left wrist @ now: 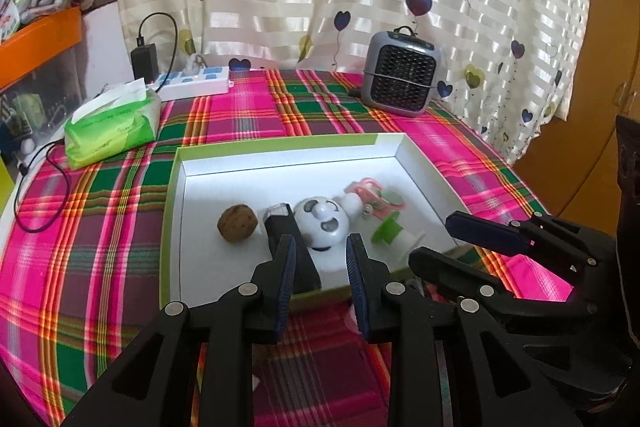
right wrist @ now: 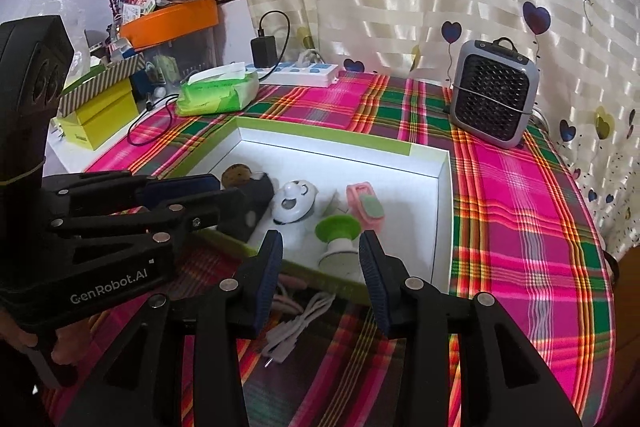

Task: Organize objects
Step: 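Lift both tools out of the box and back over the table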

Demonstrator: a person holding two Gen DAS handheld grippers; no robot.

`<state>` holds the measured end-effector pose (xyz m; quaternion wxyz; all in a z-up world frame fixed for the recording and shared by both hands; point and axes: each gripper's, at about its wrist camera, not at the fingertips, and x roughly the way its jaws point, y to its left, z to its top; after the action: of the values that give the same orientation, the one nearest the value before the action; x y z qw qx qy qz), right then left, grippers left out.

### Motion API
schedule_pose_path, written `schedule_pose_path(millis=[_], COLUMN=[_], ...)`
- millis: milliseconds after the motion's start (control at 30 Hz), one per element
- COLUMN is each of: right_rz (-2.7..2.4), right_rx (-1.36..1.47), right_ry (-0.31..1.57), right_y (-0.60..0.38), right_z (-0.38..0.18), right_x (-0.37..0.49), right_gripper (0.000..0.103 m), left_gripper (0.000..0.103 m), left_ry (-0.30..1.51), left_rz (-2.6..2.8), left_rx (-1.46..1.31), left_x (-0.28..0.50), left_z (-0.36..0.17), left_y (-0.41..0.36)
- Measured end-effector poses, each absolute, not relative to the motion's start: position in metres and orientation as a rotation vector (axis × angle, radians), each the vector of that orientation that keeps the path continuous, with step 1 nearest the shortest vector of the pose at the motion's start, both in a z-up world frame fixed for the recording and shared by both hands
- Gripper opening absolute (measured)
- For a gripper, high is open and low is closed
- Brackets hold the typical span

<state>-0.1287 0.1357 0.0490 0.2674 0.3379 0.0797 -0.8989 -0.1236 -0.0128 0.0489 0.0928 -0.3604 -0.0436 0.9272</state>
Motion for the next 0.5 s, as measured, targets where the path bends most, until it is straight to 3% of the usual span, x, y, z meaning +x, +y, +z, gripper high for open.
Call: schedule_pose_path(millis=[500], right_rz=[-2.434], right_rx=[0.895], right_ry=[0.206], right_y=[0.143], right_z=[0.054], right_x=[-0.090], right_gripper=[0.042], left_gripper=[0.024], left_ry=[-0.117], left_rz=[2.739], left_rx=[-1.049], left_x=[-0.083], left_z=[0.051], left_y=[-0.002])
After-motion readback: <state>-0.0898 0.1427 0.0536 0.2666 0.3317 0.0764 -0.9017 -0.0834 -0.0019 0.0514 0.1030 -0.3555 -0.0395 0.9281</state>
